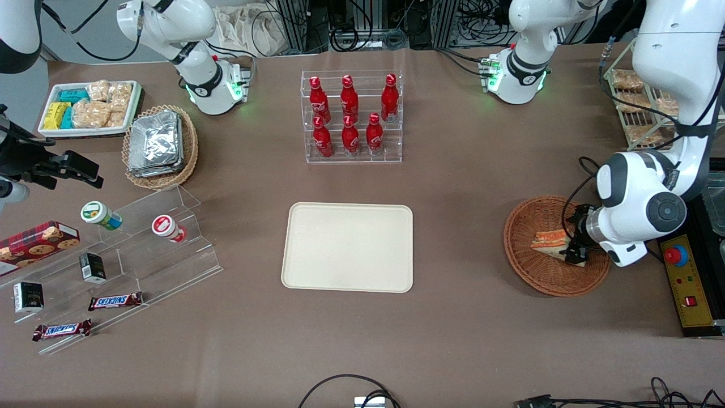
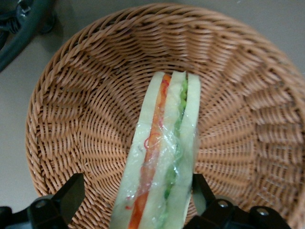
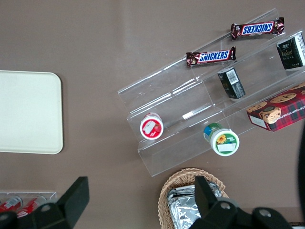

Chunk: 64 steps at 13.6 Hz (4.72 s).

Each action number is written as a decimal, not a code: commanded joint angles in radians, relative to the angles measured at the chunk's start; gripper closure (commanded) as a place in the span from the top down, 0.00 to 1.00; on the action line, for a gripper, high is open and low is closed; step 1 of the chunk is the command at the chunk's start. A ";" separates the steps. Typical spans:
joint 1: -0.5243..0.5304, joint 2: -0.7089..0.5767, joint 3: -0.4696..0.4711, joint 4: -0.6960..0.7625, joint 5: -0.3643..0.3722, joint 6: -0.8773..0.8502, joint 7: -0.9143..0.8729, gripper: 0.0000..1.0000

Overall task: Place sandwich from basket to tray
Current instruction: 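Close the left gripper on the wrapped sandwich and lift it, then carry the held sandwich over to the cream tray, then lower the sandwich onto the tray and open the left gripper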

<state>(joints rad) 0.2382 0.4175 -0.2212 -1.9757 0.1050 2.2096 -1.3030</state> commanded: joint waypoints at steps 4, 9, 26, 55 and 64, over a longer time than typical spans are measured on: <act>0.004 -0.005 -0.003 -0.022 0.015 0.002 -0.003 0.56; -0.005 -0.014 -0.007 0.008 0.045 -0.033 0.062 0.00; -0.314 -0.001 -0.211 0.479 0.029 -0.559 0.498 0.00; -0.536 0.224 -0.214 0.548 0.248 -0.307 0.481 1.00; -0.208 -0.235 -0.395 0.064 0.203 -0.237 0.533 1.00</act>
<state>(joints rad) -0.0123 0.2911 -0.6024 -1.8275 0.3343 1.9675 -0.8046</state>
